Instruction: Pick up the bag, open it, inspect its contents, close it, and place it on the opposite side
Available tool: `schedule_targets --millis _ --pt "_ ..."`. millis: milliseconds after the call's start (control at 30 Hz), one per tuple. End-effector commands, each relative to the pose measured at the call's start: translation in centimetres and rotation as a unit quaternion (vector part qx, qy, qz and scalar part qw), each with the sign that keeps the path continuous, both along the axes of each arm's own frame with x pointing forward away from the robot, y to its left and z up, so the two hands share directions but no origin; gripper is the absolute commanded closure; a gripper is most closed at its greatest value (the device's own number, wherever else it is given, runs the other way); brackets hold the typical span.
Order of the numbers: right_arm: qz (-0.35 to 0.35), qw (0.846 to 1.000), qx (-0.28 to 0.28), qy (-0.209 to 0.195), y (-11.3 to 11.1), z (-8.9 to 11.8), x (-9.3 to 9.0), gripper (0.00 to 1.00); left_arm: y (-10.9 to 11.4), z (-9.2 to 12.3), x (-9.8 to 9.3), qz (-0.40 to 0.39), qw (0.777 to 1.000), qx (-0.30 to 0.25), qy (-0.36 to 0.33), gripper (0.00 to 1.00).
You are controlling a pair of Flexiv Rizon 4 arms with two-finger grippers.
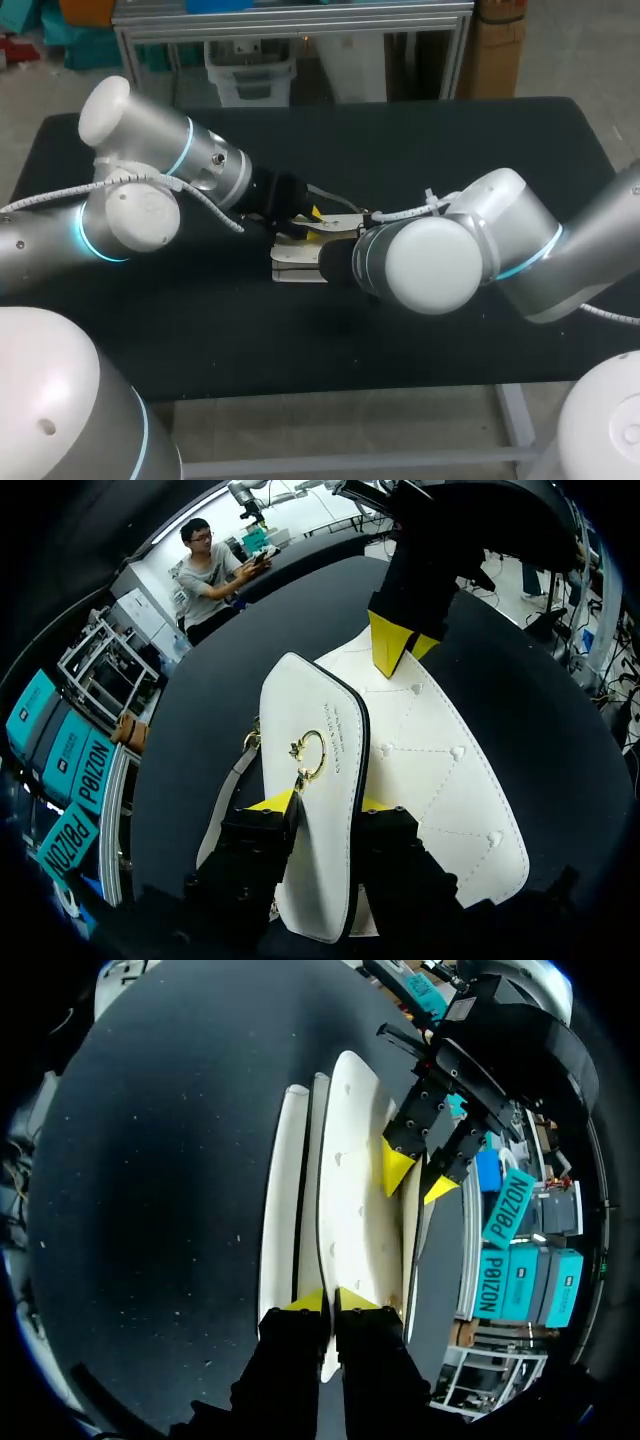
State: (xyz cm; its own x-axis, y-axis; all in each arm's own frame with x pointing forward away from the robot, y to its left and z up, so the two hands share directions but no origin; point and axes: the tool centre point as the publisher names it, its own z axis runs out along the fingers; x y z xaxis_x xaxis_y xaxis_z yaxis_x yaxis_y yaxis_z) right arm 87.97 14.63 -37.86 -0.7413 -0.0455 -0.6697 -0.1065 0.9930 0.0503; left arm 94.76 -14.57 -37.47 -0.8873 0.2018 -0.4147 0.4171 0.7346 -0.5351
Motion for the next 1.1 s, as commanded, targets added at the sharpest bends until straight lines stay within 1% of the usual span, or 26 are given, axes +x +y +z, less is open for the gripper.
schedule_targets --millis 33,167,367,467,533,567,600,667,700,767,800,900,967,1000,1100 --pt "0.001 1.000 0.004 -0.012 -0.1 -0.5 0.0 1.00 0.7 0.2 -0.9 0.000 1.000 -0.023 -0.006 0.00" --pt "0.001 1.000 0.004 -0.012 -0.1 -0.5 0.0 1.00 0.9 1.6 -1.1 -0.007 0.999 -0.038 -0.005 0.00" --pt "0.001 1.000 0.004 -0.012 -0.1 -0.5 0.0 1.00 0.9 2.9 -0.9 -0.001 0.998 -0.061 -0.022 0.01" --pt "0.001 1.000 0.004 -0.012 -0.1 -0.5 0.0 1.00 0.8 3.4 -0.5 0.004 0.997 -0.068 -0.029 0.12" --pt "0.001 1.000 0.004 -0.012 -0.1 -0.5 0.0 1.00 0.7 3.6 -0.2 0.008 0.997 -0.069 -0.032 0.22" --pt "0.001 1.000 0.004 -0.012 -0.1 -0.5 0.0 1.00 0.7 3.7 0.2 0.010 0.997 -0.069 -0.030 0.30" --pt "0.001 1.000 0.004 -0.012 -0.1 -0.5 0.0 1.00 0.6 3.7 0.5 0.015 0.997 -0.066 -0.030 0.33" --pt "0.001 1.000 0.004 -0.012 -0.1 -0.5 0.0 1.00 0.5 3.8 1.0 0.022 0.997 -0.064 -0.029 0.54" --pt "0.001 1.000 0.004 -0.012 -0.1 -0.5 0.0 1.00 0.5 3.9 1.1 0.023 0.997 -0.064 -0.029 0.60" --pt "0.001 1.000 0.004 -0.012 -0.1 -0.5 0.0 1.00 0.7 4.3 1.5 0.030 0.997 -0.063 -0.031 0.79" --pt "0.001 1.000 0.004 -0.012 -0.1 -0.5 0.0 1.00 0.8 4.3 1.6 0.030 0.997 -0.063 -0.030 0.82" --pt "0.001 1.000 0.004 -0.012 -0.1 -0.5 0.0 1.00 0.9 4.4 1.6 0.036 0.997 -0.057 -0.032 0.84" --pt "0.001 1.000 0.004 -0.012 -0.1 -0.5 0.0 1.00 1.1 4.4 1.7 0.039 0.997 -0.054 -0.033 0.97" --pt "0.001 1.000 0.004 -0.012 -0.1 -0.5 0.0 1.00 1.2 4.5 1.7 0.042 0.997 -0.051 -0.034 1.00" --pt "0.001 1.000 0.004 -0.012 -0.1 -0.5 0.0 1.00 1.2 4.5 1.7 0.042 0.997 -0.048 -0.034 1.00"
